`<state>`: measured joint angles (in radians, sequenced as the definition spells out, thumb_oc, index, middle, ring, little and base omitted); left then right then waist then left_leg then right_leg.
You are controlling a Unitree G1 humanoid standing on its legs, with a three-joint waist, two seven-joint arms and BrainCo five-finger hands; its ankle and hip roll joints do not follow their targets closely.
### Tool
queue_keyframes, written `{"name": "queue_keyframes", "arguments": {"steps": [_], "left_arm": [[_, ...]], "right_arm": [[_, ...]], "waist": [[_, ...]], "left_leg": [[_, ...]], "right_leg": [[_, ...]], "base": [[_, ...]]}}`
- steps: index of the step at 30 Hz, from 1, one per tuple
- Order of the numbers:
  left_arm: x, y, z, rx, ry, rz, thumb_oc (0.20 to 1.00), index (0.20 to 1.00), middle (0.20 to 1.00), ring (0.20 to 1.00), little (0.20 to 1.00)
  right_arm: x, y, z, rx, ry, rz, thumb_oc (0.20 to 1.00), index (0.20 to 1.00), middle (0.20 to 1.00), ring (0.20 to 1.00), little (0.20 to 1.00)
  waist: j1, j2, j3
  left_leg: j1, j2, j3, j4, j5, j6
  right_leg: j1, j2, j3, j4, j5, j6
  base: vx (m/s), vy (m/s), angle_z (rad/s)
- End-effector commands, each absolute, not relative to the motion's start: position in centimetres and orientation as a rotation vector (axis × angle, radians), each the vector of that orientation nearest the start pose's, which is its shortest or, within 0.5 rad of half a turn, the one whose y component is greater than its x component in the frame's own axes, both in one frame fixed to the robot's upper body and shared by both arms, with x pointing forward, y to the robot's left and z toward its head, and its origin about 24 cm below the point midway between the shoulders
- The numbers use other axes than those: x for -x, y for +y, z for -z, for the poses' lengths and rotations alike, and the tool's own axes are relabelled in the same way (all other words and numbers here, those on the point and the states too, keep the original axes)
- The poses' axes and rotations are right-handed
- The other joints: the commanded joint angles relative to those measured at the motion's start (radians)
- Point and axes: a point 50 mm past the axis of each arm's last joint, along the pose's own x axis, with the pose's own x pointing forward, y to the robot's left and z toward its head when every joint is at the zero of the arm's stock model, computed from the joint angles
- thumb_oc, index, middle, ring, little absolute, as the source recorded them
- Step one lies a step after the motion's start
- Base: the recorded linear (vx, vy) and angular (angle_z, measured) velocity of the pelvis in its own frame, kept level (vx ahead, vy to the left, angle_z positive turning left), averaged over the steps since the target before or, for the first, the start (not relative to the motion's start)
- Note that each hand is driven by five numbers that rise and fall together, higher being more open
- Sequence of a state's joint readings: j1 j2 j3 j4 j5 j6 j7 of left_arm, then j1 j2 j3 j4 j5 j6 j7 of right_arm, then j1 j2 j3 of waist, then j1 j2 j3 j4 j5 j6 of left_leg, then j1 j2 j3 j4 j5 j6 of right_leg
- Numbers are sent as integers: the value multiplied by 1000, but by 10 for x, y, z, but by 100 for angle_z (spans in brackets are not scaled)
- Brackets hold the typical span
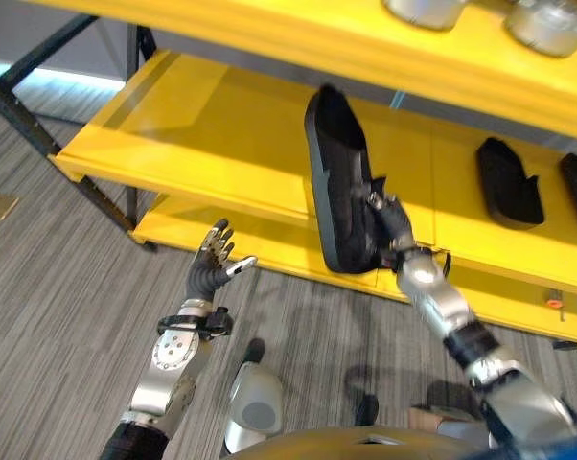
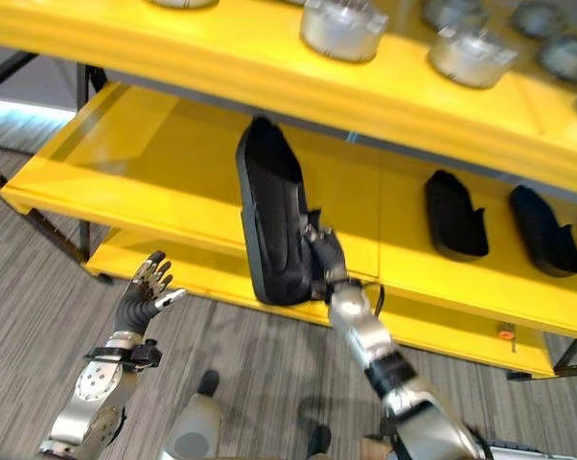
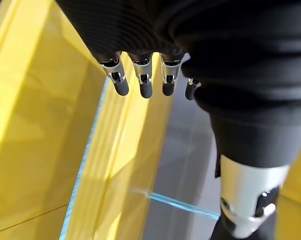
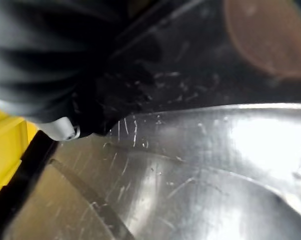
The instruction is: Move parts from the plastic box to the shelf.
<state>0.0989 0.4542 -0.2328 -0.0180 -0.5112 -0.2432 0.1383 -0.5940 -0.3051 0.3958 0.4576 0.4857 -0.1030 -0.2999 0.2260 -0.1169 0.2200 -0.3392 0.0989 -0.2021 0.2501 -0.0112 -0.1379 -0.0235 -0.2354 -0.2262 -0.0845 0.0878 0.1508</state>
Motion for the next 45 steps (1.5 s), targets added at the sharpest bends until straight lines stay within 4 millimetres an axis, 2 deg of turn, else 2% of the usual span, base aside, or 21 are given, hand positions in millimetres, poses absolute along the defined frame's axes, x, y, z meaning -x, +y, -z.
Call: {"name": "queue_keyframes", "arguments": {"steps": [1,2,3,4,5,11,13,14,22,28,35,45], "left_arm": [[-231,190,-75,108,-194,86,1000,1000,1000,1000,1000],[-234,188,-79,113,-211,92,1000,1000,1000,1000,1000],[-234,188,-80,116,-215,90,1000,1000,1000,1000,1000],[-235,188,-80,116,-215,90,1000,1000,1000,1000,1000],[-236,186,-84,120,-228,97,1000,1000,1000,1000,1000],[-241,182,-89,133,-256,101,1000,1000,1000,1000,1000],[-241,181,-91,137,-262,106,1000,1000,1000,1000,1000],[-243,179,-94,133,-276,118,1000,1000,1000,1000,1000],[-250,173,-102,127,-320,125,1000,1000,1000,1000,1000],[-252,169,-103,131,-326,127,1000,1000,1000,1000,1000],[-255,166,-109,109,-362,125,1000,1000,1000,1000,1000],[-257,165,-113,110,-378,124,1000,1000,1000,1000,1000]], "right_arm": [[-372,-153,-185,-49,-384,91,200,200,200,200,200],[-384,-160,-215,-17,-436,153,200,200,200,200,200],[-388,-163,-226,-11,-446,179,200,200,200,200,200],[-388,-163,-226,-11,-446,179,200,200,200,200,200],[-397,-172,-247,1,-461,243,200,200,200,200,200],[-412,-194,-277,31,-422,376,200,200,200,200,200],[-413,-198,-281,44,-415,395,200,200,200,200,200],[-415,-211,-285,69,-382,450,200,200,200,200,200],[-410,-253,-295,125,-333,591,200,200,200,200,200],[-407,-265,-295,142,-317,635,200,200,200,200,200],[-401,-276,-308,190,-339,676,200,200,200,200,200],[-398,-280,-320,179,-363,699,200,200,200,200,200]], "waist": [[9,31,35],[7,48,61],[5,55,70],[5,55,70],[4,68,90],[1,90,126],[0,93,131],[1,102,139],[11,122,163],[14,128,170],[18,128,179],[20,126,180]], "left_leg": [[-35,-35,67,9,10,51],[-52,-36,70,29,6,50],[-55,-35,72,35,3,52],[-55,-34,73,35,3,52],[-66,-32,77,49,-1,54],[-109,-30,85,88,-14,57],[-115,-31,86,95,-17,58],[-134,-35,85,111,-22,59],[-187,-54,79,140,-33,62],[-206,-58,79,142,-30,67],[-234,-65,79,151,-36,65],[-252,-68,79,154,-37,64]], "right_leg": [[70,-45,-5,178,-149,27],[32,-46,8,212,-157,23],[14,-46,17,228,-162,21],[13,-46,17,228,-162,21],[-21,-47,32,259,-166,19],[-87,-47,52,304,-176,17],[-95,-48,55,310,-178,16],[-112,-49,58,321,-183,15],[-135,-56,46,329,-193,13],[-148,-56,45,326,-189,12],[-152,-54,32,324,-199,11],[-156,-52,18,319,-202,11]], "base": [[-189,65,2],[-97,75,2],[-94,74,1],[-74,72,-4],[-79,65,-5],[-53,41,-6],[-12,17,-5],[-14,20,-13],[0,1,1],[5,-1,0],[0,0,0],[8,-7,3]]}}
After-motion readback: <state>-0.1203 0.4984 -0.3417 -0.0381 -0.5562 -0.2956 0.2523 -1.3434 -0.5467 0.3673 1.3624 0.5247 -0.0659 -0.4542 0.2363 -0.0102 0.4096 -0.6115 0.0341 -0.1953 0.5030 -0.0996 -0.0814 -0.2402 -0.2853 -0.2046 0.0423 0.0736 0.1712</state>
